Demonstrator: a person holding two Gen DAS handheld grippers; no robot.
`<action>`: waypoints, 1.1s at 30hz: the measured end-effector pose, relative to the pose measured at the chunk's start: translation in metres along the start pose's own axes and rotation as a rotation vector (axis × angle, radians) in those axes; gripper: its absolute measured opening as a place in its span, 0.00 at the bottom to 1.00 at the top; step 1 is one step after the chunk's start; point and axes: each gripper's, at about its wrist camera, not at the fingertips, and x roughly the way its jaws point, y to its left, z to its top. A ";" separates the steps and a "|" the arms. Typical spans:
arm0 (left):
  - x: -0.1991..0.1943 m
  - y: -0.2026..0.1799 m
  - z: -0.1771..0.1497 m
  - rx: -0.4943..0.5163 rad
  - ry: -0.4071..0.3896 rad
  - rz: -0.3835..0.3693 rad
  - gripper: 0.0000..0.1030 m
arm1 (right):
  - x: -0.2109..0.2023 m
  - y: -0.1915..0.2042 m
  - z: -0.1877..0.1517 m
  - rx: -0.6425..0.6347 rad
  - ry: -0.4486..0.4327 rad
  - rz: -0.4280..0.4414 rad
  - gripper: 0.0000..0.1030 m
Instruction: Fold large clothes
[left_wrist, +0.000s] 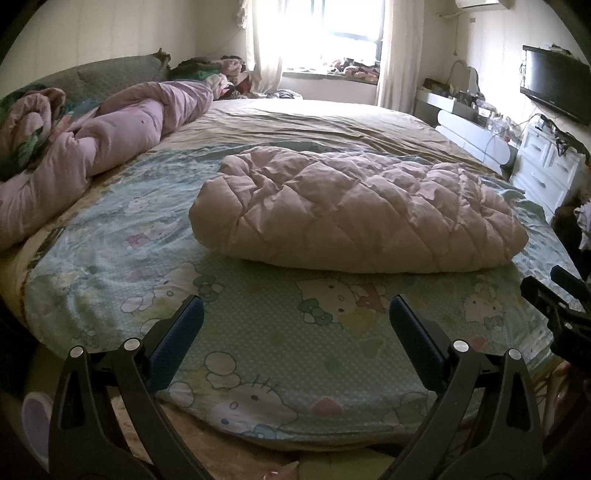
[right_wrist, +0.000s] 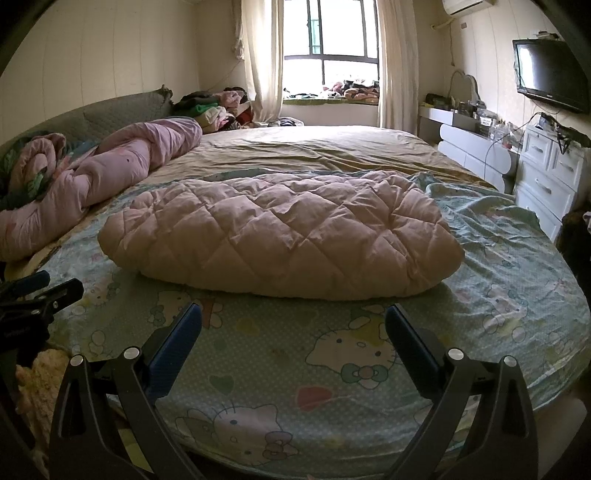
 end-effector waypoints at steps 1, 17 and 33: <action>0.000 0.000 0.000 -0.001 0.002 0.002 0.91 | 0.000 0.000 0.000 0.003 0.004 0.003 0.96; -0.002 -0.001 -0.001 -0.001 0.005 0.014 0.91 | 0.002 -0.001 -0.001 0.005 0.013 0.013 0.96; -0.002 -0.002 0.000 0.005 0.013 0.021 0.91 | 0.002 -0.001 -0.003 -0.001 0.007 0.002 0.96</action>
